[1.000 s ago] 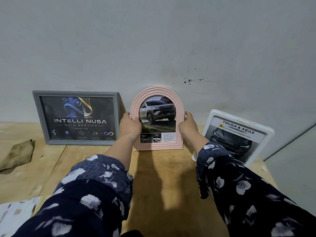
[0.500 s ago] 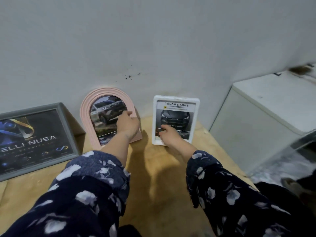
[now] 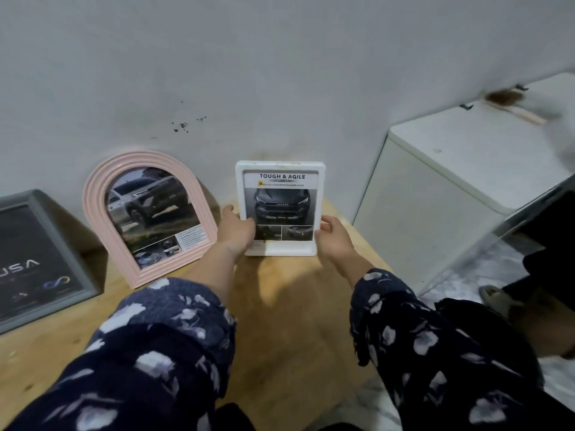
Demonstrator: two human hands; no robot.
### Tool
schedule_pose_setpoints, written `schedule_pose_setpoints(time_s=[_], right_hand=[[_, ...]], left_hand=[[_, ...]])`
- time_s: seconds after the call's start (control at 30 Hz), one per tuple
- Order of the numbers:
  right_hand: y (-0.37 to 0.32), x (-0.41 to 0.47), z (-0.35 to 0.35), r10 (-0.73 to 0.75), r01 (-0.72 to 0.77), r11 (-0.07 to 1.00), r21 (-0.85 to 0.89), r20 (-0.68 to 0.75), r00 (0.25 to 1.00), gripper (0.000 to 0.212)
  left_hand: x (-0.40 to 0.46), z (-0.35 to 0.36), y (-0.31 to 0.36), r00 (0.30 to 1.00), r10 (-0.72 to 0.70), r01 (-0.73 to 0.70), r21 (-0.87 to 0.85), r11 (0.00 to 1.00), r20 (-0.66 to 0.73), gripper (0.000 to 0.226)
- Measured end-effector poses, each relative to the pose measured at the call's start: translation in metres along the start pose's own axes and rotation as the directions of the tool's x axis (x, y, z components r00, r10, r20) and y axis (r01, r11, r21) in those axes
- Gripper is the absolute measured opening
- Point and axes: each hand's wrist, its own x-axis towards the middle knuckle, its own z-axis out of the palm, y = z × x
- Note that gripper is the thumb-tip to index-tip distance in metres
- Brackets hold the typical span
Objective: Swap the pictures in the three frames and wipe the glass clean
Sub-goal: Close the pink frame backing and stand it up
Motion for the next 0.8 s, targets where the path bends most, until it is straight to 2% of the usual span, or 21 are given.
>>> schedule_pose_setpoints(time_s=[0.2, 0.4, 0.5, 0.57, 0.6, 0.67, 0.73, 0.8], right_hand=[[0.0, 0.012, 0.006, -0.13, 0.128, 0.991, -0.031, -0.07, 0.989, 0.027], [-0.036, 0.002, 0.021, -0.22, 0.221, 0.972, -0.081, 0.021, 0.975, 0.03], [-0.055, -0.016, 0.039, -0.301, 0.31, 0.937, -0.162, 0.077, 0.95, 0.029], [-0.064, -0.028, 0.053, -0.357, 0.369, 0.904, -0.216, 0.096, 0.929, 0.026], [-0.07, -0.035, 0.061, -0.378, 0.393, 0.887, -0.242, 0.109, 0.919, 0.025], [-0.079, -0.055, 0.082, -0.422, 0.45, 0.84, -0.303, 0.159, 0.893, 0.024], [-0.087, -0.081, 0.109, -0.471, 0.523, 0.771, -0.364, 0.227, 0.852, 0.024], [-0.09, -0.101, 0.13, -0.535, 0.592, 0.668, -0.451, 0.262, 0.803, 0.025]], left_hand=[[-0.002, 0.003, -0.002, 0.999, -0.041, 0.042, -0.017, 0.999, 0.013, 0.063], [-0.013, -0.032, -0.008, 0.993, -0.115, 0.115, -0.037, 0.993, 0.022, 0.06], [-0.028, -0.067, -0.013, 0.989, -0.127, 0.117, -0.124, 0.985, -0.079, 0.072], [-0.039, -0.093, -0.014, 0.972, -0.063, 0.022, -0.181, 0.983, -0.225, 0.08], [-0.048, -0.108, -0.014, 0.948, -0.016, -0.035, -0.154, 0.987, -0.318, 0.077], [-0.071, -0.138, -0.012, 0.871, 0.092, -0.105, 0.001, 0.994, -0.483, 0.063], [-0.093, -0.17, -0.015, 0.844, 0.16, -0.128, 0.098, 0.987, -0.512, 0.052], [-0.106, -0.187, -0.018, 0.885, 0.162, -0.141, 0.079, 0.987, -0.437, 0.049]])
